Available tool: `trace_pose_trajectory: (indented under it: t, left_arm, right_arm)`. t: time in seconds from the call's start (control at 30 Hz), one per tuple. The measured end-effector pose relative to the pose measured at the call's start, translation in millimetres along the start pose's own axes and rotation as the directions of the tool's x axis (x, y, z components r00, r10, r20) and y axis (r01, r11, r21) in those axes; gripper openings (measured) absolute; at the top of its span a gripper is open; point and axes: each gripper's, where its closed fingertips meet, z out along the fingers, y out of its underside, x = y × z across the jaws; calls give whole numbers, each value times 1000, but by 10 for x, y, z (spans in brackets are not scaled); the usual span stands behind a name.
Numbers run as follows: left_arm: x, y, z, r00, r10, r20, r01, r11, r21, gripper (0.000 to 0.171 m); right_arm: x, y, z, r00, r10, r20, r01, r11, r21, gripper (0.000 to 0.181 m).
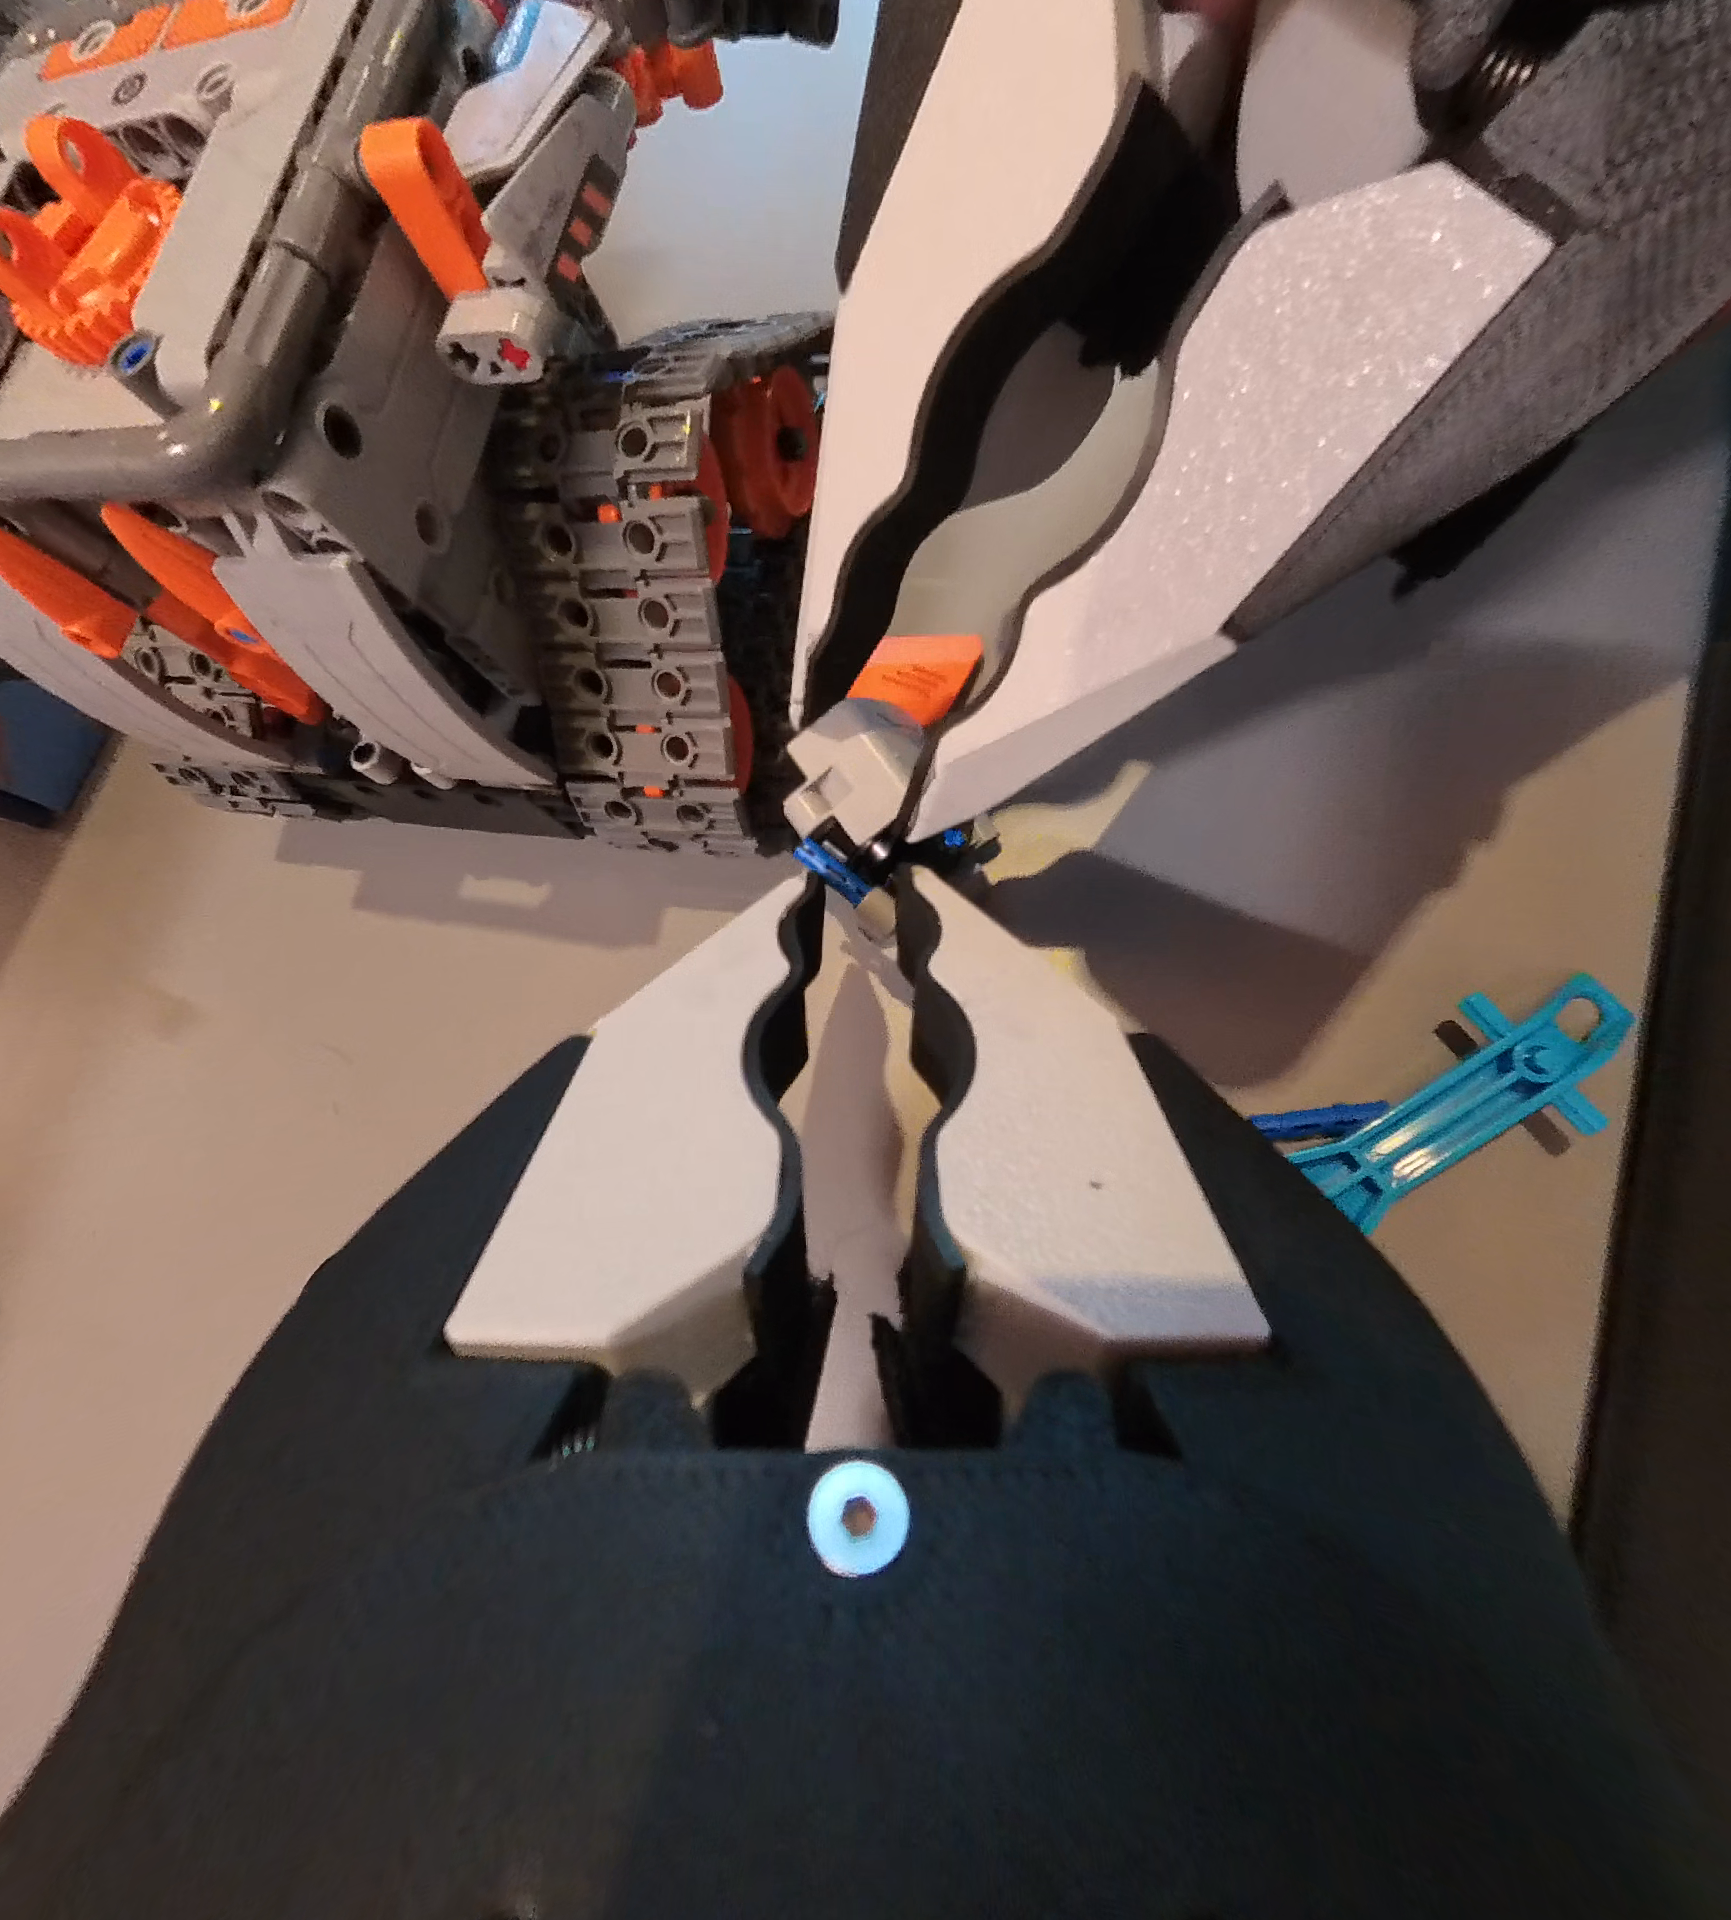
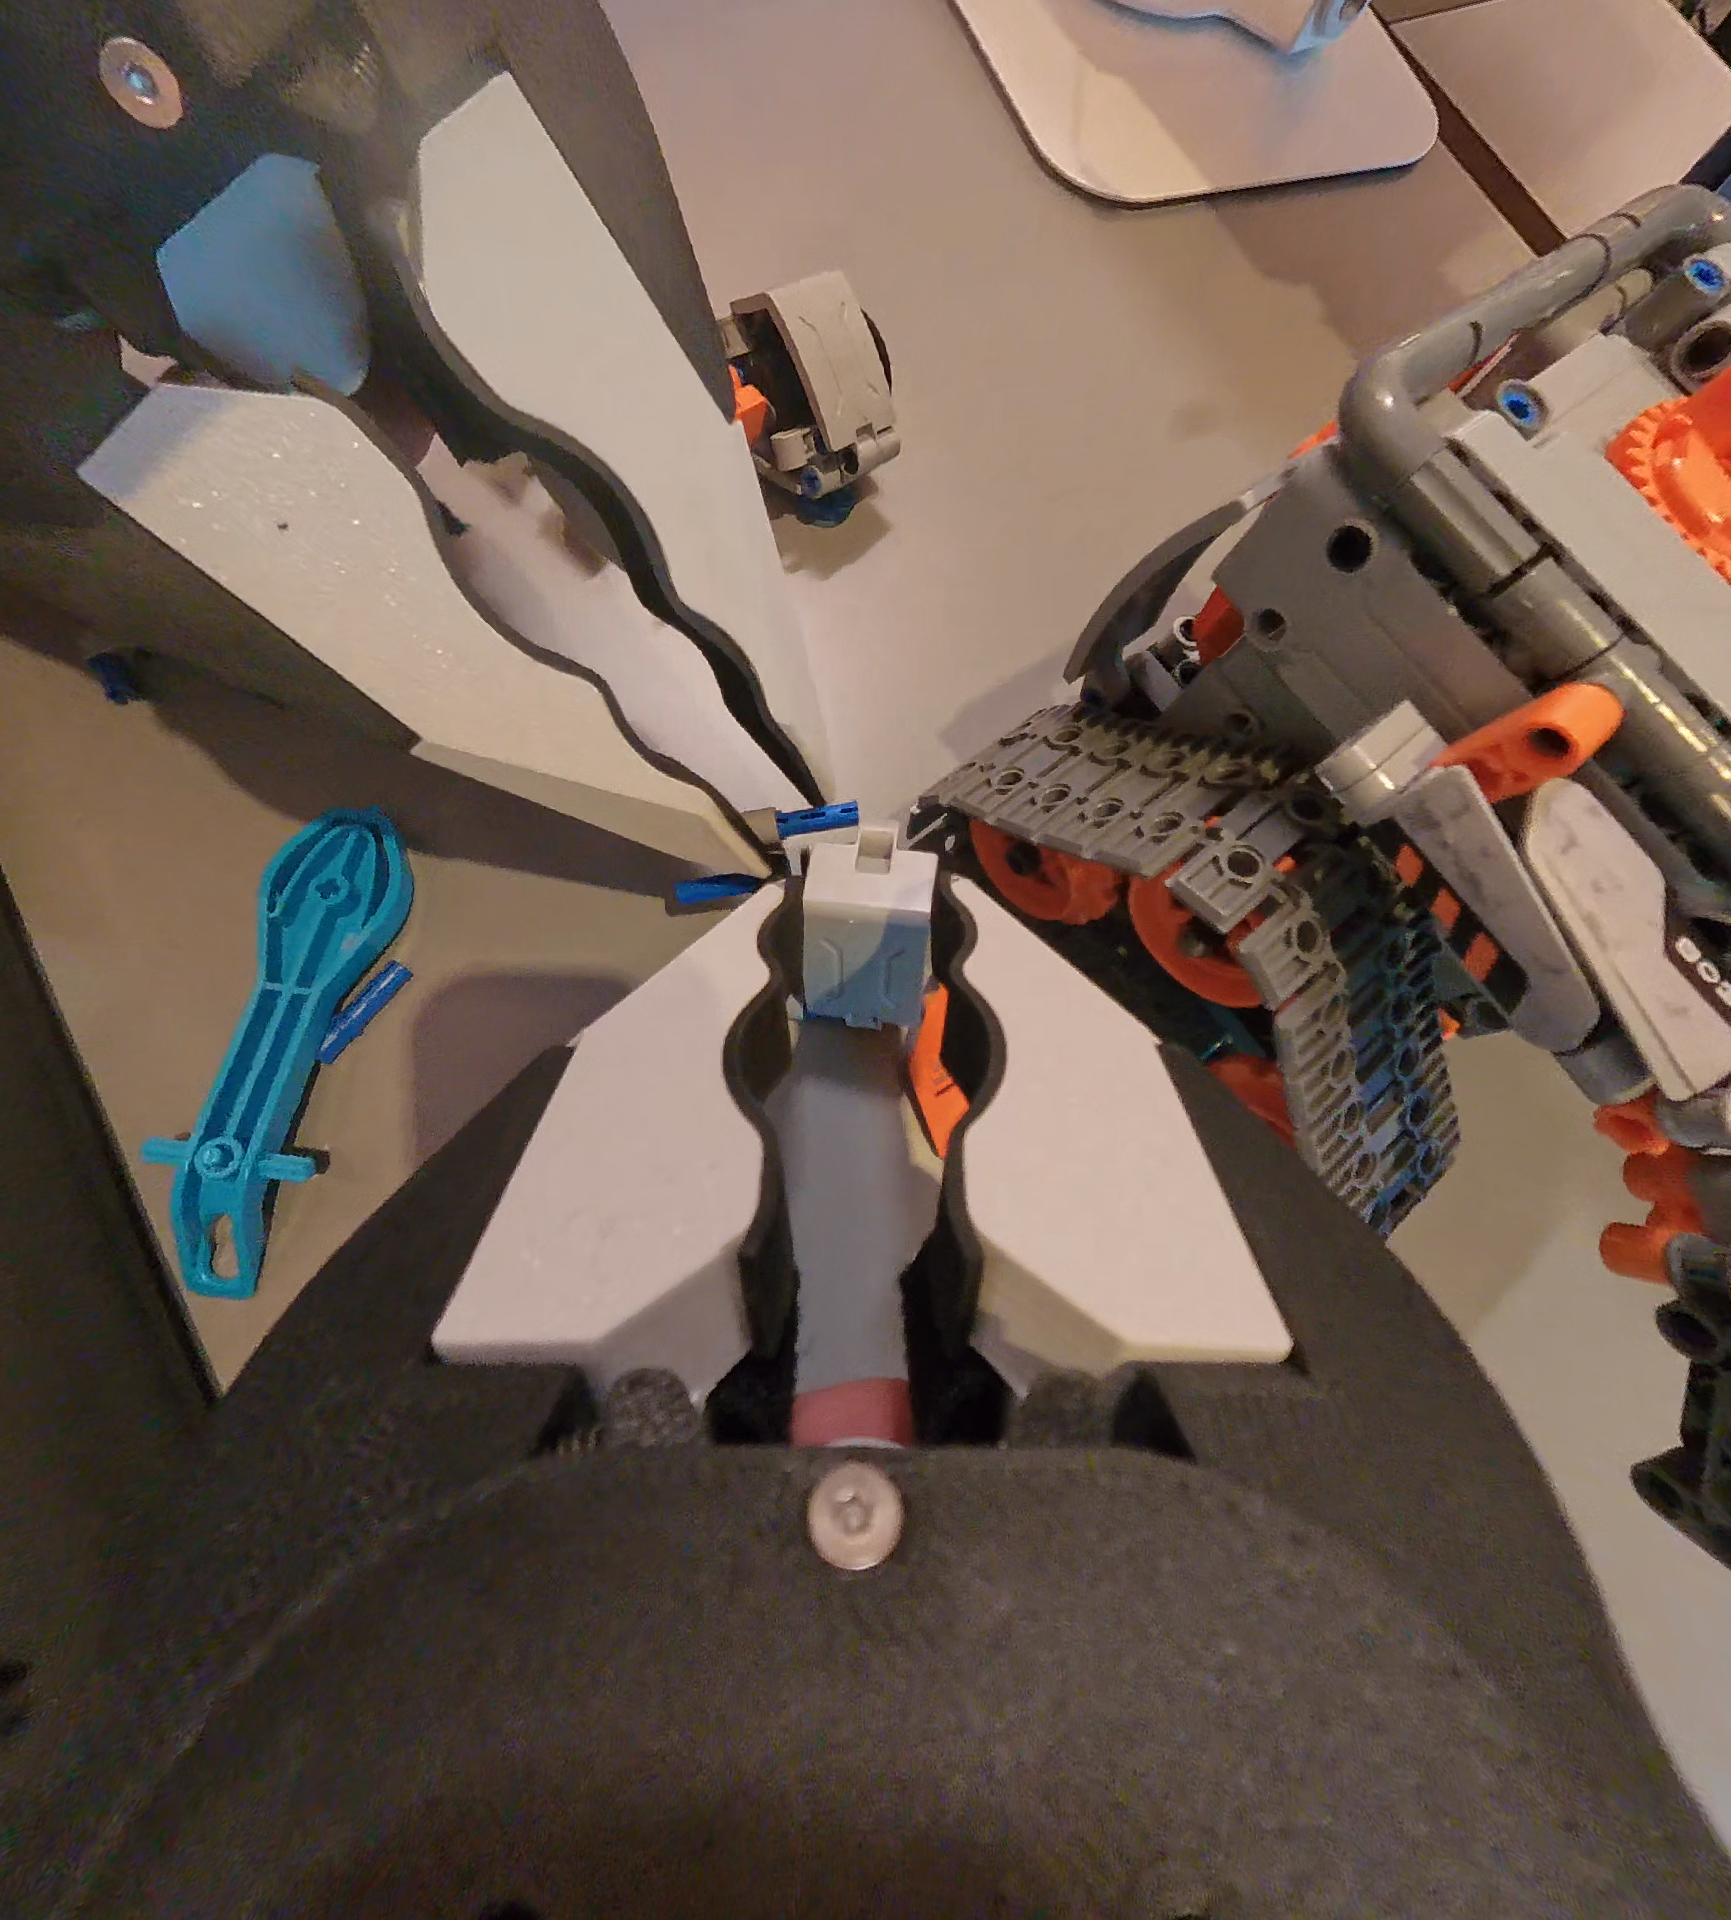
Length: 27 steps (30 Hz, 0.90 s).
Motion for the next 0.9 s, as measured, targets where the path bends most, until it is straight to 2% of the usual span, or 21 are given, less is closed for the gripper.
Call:
trace_pose_trajectory:
  t: [0.33,0.43,0.5,0.53,0.63,0.77,0.9]
  left_arm:
    - [22,46,56,993,121,-7,-121,992,-32,5]
    - [157,-33,44,990,132,-56,-132,991,7,0]
    - [120,2,60,979,202,10,-202,979,-34,0]
    - [136,10,61,978,208,1,-208,978,-34,0]
    - [97,-40,-24,992,124,-15,-124,992,9,0]
    - [72,77,0,997,-25,-77,24,1000,-20,19]
    - [93,51,30,977,-139,-164,141,990,4,13]
  right_arm:
    - [-20,-7,-3,998,41,38,-42,999,17,21]
    - [-13,2,-1,998,49,46,-50,999,17,21]
    - [-31,3,-7,996,56,67,-57,998,21,21]
    - [-34,7,-13,995,60,77,-62,998,22,21]
    - [-6,16,-35,992,85,91,-88,996,27,21]
    - [-50,4,-17,992,74,102,-77,997,30,22]
    - [-63,-14,-21,994,50,96,-54,998,42,21]
